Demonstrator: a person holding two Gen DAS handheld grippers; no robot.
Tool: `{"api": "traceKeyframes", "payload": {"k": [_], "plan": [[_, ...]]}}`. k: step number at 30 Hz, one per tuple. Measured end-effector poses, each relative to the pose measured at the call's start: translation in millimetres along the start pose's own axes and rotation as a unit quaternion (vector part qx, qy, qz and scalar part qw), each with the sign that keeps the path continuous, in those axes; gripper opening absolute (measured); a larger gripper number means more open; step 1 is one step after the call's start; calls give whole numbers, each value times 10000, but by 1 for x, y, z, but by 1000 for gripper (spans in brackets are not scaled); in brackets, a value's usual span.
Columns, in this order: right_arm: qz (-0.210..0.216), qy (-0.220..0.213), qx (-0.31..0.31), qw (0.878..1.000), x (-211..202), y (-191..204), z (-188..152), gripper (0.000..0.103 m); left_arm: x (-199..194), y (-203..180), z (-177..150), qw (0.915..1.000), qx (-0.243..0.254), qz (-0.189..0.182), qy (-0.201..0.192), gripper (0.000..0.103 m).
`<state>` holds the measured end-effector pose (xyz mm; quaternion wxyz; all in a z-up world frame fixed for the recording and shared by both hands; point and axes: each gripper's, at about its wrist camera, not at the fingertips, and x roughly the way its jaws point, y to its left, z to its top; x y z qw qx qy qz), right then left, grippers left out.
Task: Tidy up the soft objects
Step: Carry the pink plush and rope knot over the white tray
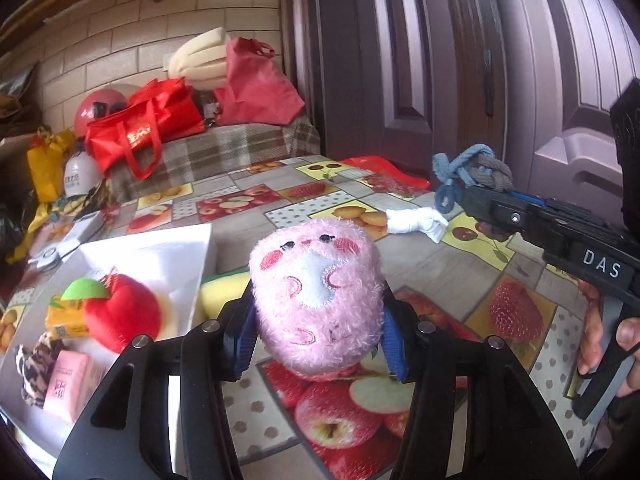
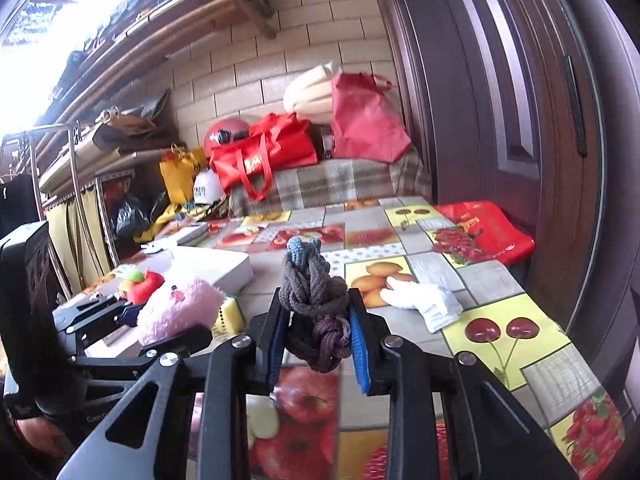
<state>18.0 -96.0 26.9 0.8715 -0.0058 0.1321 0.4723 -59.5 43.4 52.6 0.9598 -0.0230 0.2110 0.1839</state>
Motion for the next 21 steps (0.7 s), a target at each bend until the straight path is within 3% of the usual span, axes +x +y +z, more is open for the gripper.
{"api": "traceKeyframes", "payload": {"k": [6, 21], "plan": [[-51, -97, -5, 9999, -5, 13, -2, 28, -12, 30, -6, 9986, -505, 117, 37, 52], [100, -88, -347, 9993, -3, 52, -8, 28, -40, 76, -20, 9943, -918, 545, -23, 52]]}}
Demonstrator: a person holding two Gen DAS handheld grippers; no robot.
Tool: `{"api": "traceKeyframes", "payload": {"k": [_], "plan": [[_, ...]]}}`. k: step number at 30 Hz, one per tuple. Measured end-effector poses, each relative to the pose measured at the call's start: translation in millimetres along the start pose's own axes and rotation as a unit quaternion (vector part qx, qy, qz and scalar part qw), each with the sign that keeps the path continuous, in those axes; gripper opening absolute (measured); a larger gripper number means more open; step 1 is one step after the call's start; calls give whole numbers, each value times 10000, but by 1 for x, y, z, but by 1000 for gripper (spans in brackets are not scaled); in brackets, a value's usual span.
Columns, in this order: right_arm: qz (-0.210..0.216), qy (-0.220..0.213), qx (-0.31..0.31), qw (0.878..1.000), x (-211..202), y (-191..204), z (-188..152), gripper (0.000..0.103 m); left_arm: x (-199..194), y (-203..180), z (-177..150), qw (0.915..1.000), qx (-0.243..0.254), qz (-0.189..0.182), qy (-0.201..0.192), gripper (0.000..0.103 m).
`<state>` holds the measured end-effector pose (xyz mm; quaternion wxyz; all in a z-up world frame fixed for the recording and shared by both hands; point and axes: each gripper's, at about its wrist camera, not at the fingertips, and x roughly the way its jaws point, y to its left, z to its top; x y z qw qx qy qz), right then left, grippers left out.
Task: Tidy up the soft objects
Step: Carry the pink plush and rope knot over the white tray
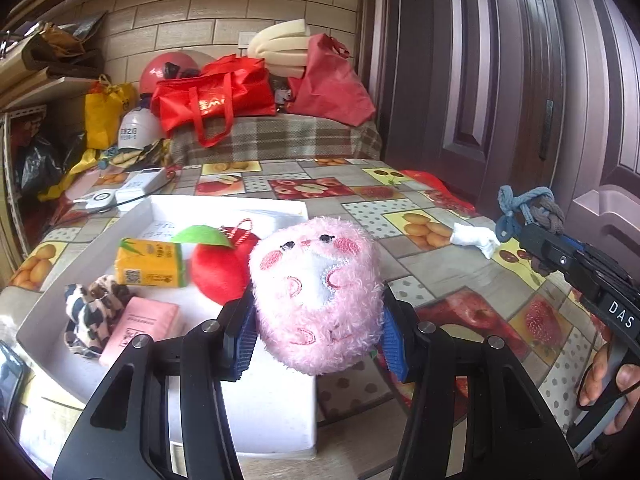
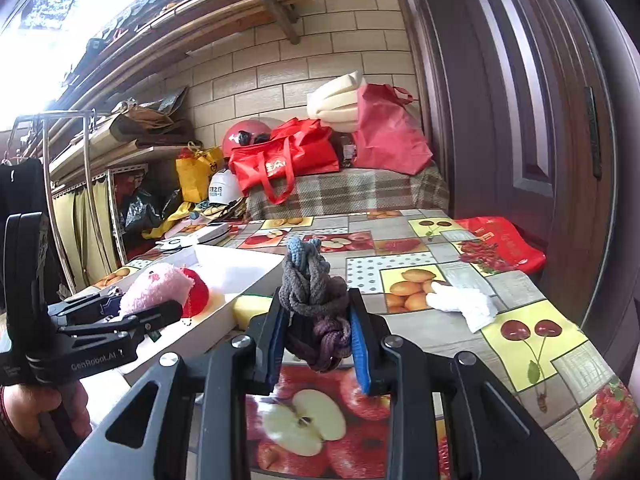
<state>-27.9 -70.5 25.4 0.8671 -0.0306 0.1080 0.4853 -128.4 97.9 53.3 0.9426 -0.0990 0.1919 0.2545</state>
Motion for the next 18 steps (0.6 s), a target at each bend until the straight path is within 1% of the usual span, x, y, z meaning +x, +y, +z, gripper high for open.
{"api": "traceKeyframes", "payload": {"k": [11, 18], "plan": [[110, 48, -151, 9998, 5, 14, 0, 28, -13, 32, -4, 9991, -136, 384, -64, 52], [284, 87, -287, 9991, 11, 30, 0, 28, -17, 49, -5, 9980, -235, 577, -94, 52]]}}
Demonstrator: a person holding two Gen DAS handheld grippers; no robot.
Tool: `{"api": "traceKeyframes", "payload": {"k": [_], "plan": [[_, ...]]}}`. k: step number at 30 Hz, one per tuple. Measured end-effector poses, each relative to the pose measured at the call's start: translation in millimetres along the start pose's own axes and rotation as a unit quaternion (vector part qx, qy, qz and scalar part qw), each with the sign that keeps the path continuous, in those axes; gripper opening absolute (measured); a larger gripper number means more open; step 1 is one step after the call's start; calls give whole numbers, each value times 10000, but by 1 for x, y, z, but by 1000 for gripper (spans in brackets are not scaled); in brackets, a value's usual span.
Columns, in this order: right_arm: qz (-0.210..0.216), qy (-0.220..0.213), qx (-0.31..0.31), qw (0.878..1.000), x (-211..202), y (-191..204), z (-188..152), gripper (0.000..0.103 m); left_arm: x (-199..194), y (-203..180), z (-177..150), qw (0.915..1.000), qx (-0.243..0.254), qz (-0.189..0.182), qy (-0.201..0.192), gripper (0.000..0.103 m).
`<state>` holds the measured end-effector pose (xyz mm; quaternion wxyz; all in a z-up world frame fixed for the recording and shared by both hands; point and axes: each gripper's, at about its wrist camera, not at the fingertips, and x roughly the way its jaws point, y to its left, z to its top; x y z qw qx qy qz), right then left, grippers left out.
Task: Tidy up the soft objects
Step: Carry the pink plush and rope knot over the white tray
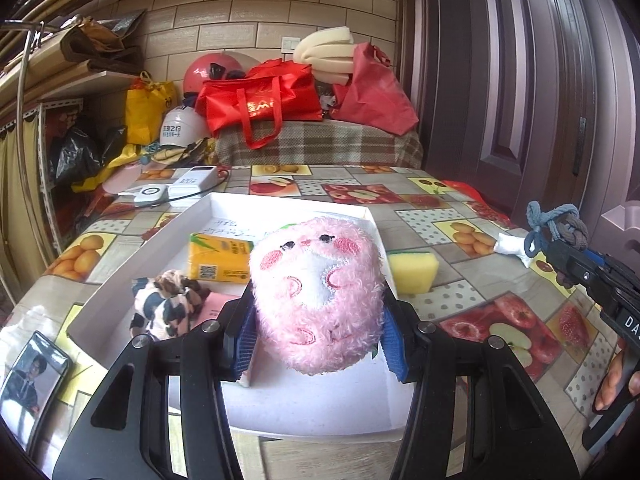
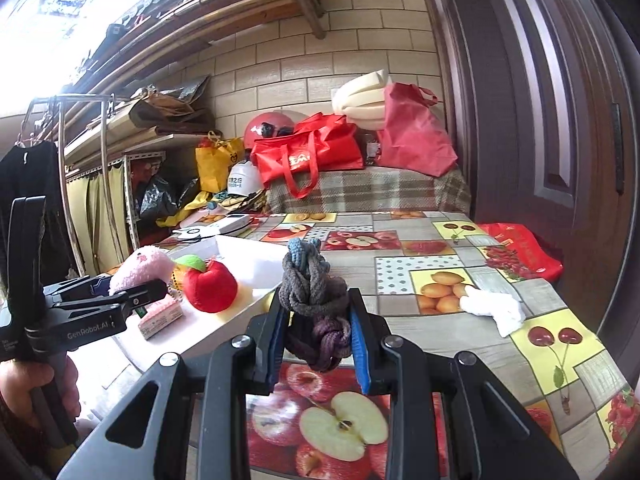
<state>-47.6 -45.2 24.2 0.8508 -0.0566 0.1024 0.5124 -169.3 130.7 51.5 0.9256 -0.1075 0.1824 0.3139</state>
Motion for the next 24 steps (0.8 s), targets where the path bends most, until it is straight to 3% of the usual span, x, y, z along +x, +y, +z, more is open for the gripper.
{"api": "traceKeyframes", "payload": {"k": [24], "plan": [[506, 200, -278, 9981, 22, 41, 1, 28, -4, 53, -2, 9984, -367, 430, -31, 52]]}}
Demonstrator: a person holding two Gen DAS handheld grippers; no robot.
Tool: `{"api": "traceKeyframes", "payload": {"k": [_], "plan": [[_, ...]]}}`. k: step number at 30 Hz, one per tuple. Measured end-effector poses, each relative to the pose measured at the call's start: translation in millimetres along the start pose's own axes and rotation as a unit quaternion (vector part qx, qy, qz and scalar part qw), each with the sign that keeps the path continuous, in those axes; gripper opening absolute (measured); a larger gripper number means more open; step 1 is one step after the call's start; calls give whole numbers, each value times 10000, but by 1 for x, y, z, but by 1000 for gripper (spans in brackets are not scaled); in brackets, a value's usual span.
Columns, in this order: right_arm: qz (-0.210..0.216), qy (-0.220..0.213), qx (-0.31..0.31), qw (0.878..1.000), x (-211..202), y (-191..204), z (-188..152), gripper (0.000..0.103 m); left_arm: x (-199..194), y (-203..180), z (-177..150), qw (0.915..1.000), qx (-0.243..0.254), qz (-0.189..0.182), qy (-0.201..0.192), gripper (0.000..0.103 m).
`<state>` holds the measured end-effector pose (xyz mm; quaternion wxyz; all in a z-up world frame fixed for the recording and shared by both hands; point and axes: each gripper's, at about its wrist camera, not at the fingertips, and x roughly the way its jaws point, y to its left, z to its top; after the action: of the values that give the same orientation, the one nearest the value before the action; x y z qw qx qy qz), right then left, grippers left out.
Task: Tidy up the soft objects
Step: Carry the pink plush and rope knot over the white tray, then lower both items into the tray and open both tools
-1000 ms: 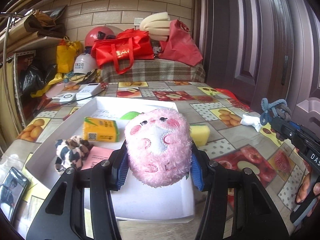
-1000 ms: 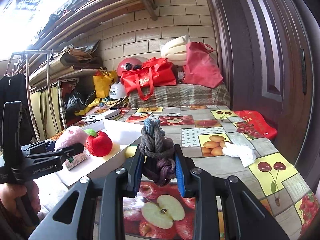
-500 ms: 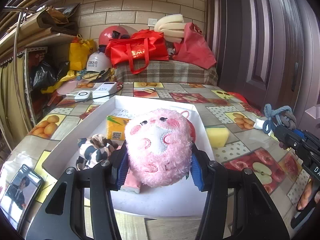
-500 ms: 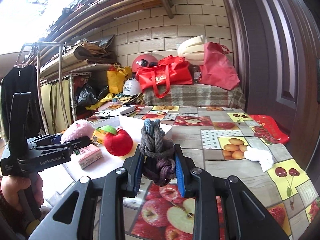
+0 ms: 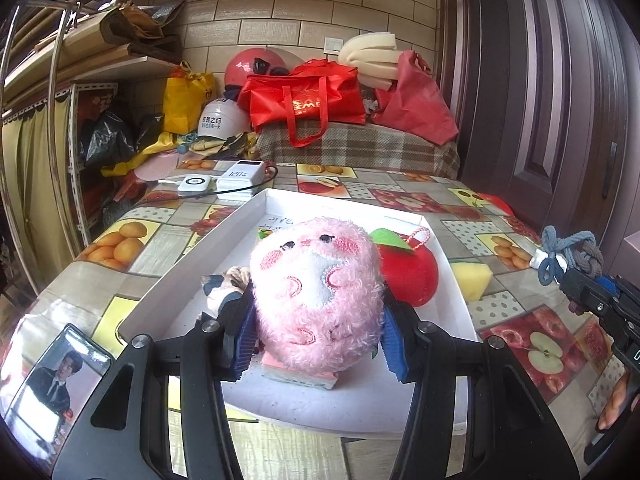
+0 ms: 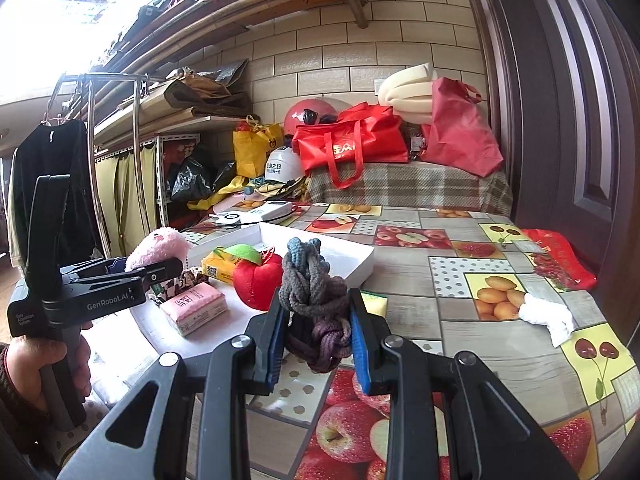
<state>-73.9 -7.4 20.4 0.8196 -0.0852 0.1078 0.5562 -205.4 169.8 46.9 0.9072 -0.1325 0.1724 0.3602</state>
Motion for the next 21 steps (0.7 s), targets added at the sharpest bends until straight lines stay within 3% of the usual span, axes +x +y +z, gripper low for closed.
{"api": "traceKeyframes", "payload": {"k": [21], "plan": [[775, 508, -192, 9955, 45, 40, 4, 28, 9, 13, 1, 9998, 74, 207, 37, 52]]}}
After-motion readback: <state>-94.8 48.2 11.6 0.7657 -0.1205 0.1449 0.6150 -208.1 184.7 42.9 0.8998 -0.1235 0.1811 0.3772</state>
